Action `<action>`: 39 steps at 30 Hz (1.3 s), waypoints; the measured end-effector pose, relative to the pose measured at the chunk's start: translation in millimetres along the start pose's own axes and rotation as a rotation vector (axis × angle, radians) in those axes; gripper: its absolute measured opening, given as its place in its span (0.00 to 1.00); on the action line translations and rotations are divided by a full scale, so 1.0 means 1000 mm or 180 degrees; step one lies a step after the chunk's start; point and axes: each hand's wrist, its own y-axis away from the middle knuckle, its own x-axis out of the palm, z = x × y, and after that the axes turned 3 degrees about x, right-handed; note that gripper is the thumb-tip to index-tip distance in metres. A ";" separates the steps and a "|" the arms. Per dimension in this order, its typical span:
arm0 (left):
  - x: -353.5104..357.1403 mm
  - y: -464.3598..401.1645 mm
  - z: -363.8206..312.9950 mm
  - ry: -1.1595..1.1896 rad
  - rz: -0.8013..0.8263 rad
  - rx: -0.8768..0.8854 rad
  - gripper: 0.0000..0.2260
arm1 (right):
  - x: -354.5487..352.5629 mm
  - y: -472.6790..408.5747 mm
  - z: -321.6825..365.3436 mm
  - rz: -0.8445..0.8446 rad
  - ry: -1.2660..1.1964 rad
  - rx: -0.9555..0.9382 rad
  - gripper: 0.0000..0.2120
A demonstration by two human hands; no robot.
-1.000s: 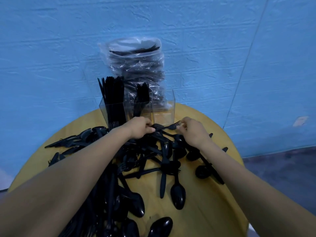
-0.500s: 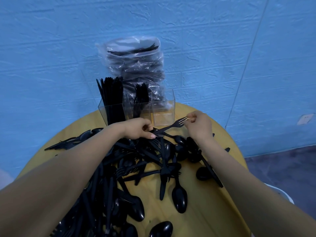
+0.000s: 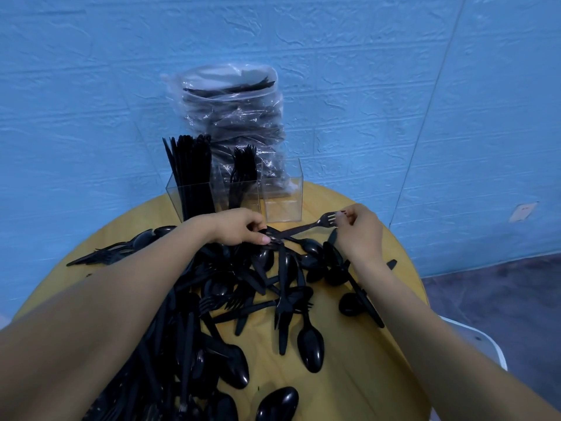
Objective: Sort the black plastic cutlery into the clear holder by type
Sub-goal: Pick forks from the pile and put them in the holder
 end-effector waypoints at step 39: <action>0.029 0.121 -0.071 0.4684 0.0008 -0.0045 0.14 | -0.011 0.100 0.075 0.1129 -0.1014 -0.1179 0.11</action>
